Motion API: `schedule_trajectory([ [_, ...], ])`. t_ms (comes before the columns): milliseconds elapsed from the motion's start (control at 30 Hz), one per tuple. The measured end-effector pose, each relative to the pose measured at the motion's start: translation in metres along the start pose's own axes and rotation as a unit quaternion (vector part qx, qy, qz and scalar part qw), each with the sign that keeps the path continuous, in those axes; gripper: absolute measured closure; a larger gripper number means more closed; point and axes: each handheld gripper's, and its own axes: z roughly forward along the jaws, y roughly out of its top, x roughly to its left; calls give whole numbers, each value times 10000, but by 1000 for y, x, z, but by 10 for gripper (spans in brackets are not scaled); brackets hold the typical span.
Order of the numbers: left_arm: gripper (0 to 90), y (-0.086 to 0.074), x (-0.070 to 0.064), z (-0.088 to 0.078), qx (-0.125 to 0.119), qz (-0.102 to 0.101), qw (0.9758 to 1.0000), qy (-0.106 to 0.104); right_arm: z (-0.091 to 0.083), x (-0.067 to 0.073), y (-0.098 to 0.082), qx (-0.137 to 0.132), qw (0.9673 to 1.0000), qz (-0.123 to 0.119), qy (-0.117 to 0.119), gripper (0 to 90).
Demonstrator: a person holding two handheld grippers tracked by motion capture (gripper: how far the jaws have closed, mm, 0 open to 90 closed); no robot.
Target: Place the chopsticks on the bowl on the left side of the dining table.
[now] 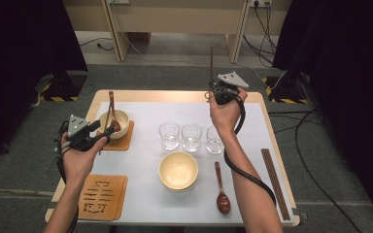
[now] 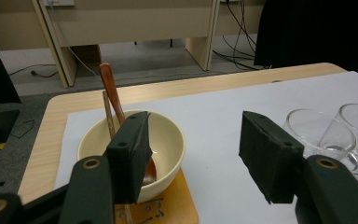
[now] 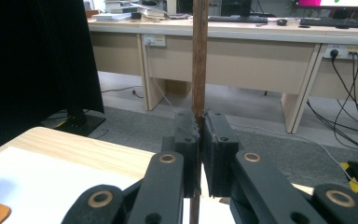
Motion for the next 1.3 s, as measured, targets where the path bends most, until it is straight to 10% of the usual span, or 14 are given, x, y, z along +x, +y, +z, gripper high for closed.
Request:
schedule_trajectory([
  [1300, 445, 67, -54, 64, -349, 595, 9952, -696, 11, 20, 2, -22, 9997, -99, 231, 854],
])
